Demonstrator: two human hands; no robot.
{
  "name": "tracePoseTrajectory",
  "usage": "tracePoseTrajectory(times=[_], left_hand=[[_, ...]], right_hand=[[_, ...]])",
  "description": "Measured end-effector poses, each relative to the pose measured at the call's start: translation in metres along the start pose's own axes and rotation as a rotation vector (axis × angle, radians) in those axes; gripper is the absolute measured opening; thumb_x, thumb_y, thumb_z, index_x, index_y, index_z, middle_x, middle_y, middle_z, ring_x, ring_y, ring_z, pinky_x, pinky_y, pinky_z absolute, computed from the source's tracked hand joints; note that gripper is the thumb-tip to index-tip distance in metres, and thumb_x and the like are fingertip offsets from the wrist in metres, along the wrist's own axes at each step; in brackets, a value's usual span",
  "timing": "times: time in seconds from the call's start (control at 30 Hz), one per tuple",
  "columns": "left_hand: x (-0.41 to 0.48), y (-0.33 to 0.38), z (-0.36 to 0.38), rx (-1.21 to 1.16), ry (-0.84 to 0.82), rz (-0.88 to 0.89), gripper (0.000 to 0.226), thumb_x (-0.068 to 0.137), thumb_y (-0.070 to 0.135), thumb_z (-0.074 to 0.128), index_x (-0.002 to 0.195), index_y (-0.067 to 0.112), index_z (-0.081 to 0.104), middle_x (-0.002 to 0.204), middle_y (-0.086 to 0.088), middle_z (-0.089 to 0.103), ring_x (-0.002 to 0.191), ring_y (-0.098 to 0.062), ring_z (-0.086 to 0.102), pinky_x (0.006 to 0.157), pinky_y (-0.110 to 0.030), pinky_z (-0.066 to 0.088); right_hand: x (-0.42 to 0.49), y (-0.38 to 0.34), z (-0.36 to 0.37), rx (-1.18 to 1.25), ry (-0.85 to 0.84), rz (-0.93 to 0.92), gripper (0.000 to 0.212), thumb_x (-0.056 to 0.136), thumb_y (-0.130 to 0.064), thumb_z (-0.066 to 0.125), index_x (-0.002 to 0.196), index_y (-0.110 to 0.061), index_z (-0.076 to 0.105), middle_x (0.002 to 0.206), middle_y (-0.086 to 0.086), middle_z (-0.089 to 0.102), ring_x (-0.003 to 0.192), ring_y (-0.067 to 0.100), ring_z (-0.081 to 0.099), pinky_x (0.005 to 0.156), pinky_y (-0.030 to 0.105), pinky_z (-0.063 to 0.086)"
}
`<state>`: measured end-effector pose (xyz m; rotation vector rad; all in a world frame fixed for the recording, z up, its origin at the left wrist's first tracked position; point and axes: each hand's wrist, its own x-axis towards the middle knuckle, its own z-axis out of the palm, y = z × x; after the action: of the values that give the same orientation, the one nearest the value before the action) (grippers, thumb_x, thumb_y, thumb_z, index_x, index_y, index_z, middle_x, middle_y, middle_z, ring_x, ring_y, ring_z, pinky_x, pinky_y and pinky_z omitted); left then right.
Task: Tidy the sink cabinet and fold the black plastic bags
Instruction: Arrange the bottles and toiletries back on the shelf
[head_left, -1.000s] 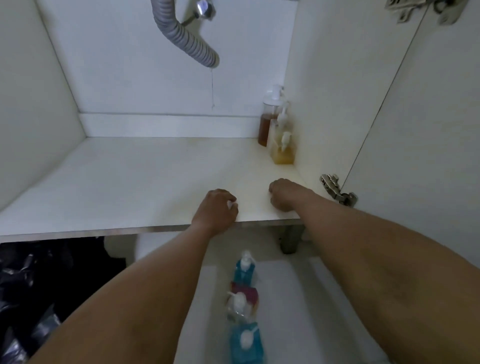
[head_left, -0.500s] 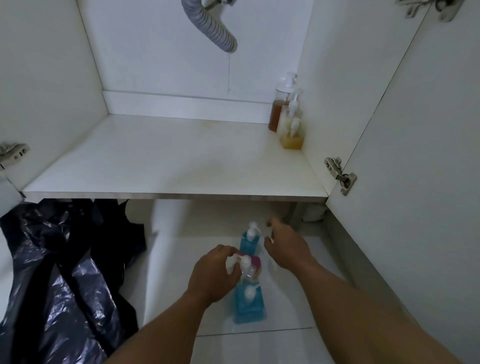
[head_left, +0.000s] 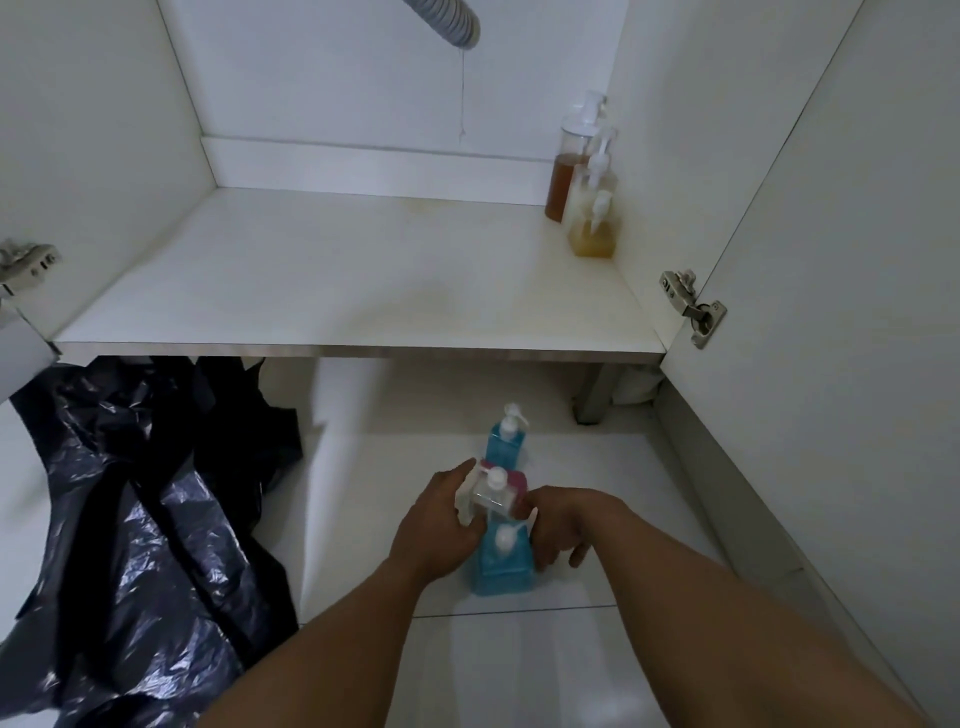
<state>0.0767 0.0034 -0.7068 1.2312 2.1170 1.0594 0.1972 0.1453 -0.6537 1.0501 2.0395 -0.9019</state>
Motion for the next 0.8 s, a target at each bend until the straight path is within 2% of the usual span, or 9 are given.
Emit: tracePoseTrajectory(times=[0.07,0.13,0.23,0.33,0.43,0.53,0.63,0.73,0.8], left_hand=[[0.005,0.005,-0.004,-0.004,-0.044,0.03,0.057,0.094,0.036,0.068,0.145,0.031,0.043,0.125,0.022,0.042,0.116,0.002,0.041,0.098,-0.017,0.036],[0.01,0.006,-0.005,0.008,-0.08,0.065,0.046,0.094,0.028,0.069,0.136,0.025,0.053,0.122,0.019,0.052,0.109,0.002,0.047,0.091,-0.011,0.036],[0.019,0.002,-0.002,0.018,-0.105,0.025,0.04,0.091,0.03,0.072,0.129,0.024,0.06,0.124,0.008,0.065,0.106,-0.007,0.058,0.091,-0.019,0.042],[0.025,-0.005,0.0,0.043,-0.099,-0.046,0.041,0.084,0.031,0.079,0.119,0.022,0.06,0.117,0.002,0.066,0.104,-0.018,0.062,0.084,-0.024,0.045],[0.023,-0.007,-0.003,0.051,-0.084,-0.085,0.038,0.083,0.037,0.08,0.108,0.025,0.053,0.106,0.002,0.065,0.092,-0.018,0.062,0.075,-0.029,0.047],[0.015,-0.008,-0.008,0.035,0.026,-0.112,0.041,0.088,0.048,0.071,0.112,0.025,0.047,0.108,0.003,0.064,0.089,-0.017,0.063,0.074,-0.031,0.053],[0.009,-0.001,-0.024,-0.011,0.226,-0.063,0.039,0.09,0.055,0.064,0.11,0.027,0.045,0.1,0.005,0.06,0.083,-0.013,0.06,0.065,-0.024,0.046],[0.015,0.011,-0.045,-0.085,0.402,0.034,0.049,0.084,0.066,0.056,0.111,0.026,0.048,0.097,0.004,0.058,0.083,-0.014,0.059,0.066,-0.028,0.05],[0.027,0.024,-0.06,-0.118,0.473,0.089,0.047,0.088,0.057,0.06,0.115,0.02,0.051,0.098,0.003,0.059,0.085,-0.017,0.06,0.07,-0.032,0.052]], right_hand=[[-0.004,0.0,0.003,-0.056,-0.035,-0.042,0.09,0.074,-0.015,0.086,0.147,-0.025,0.033,0.136,0.006,0.055,0.11,0.023,0.063,0.093,0.041,0.056],[-0.006,0.0,0.011,-0.084,-0.033,-0.093,0.1,0.069,-0.025,0.089,0.148,-0.026,0.029,0.142,0.003,0.05,0.118,0.024,0.058,0.091,0.037,0.053],[0.005,0.006,0.03,-0.099,0.098,-0.162,0.107,0.058,-0.037,0.094,0.145,-0.027,0.033,0.142,-0.003,0.05,0.123,0.019,0.052,0.104,0.036,0.045],[0.01,0.015,0.037,-0.02,0.167,-0.176,0.099,0.056,-0.033,0.094,0.14,-0.025,0.043,0.134,-0.002,0.056,0.118,0.018,0.056,0.104,0.035,0.046],[0.0,0.018,0.028,0.03,0.156,-0.185,0.083,0.061,-0.019,0.093,0.133,-0.02,0.052,0.128,0.001,0.062,0.109,0.019,0.06,0.098,0.032,0.05],[-0.007,0.018,0.011,0.148,0.076,-0.157,0.084,0.066,-0.006,0.088,0.139,-0.018,0.049,0.125,0.004,0.061,0.108,0.021,0.059,0.09,0.033,0.056],[-0.019,0.011,-0.01,0.25,0.063,-0.156,0.091,0.067,0.0,0.085,0.145,-0.019,0.043,0.124,0.005,0.06,0.11,0.024,0.06,0.08,0.032,0.059],[-0.037,0.0,-0.042,0.406,0.093,-0.255,0.069,0.073,0.01,0.078,0.132,-0.017,0.054,0.114,0.006,0.065,0.102,0.022,0.063,0.09,0.041,0.057],[-0.054,-0.008,-0.068,0.529,0.145,-0.351,0.054,0.074,0.014,0.074,0.117,-0.015,0.061,0.109,0.004,0.068,0.1,0.021,0.066,0.094,0.045,0.056]])
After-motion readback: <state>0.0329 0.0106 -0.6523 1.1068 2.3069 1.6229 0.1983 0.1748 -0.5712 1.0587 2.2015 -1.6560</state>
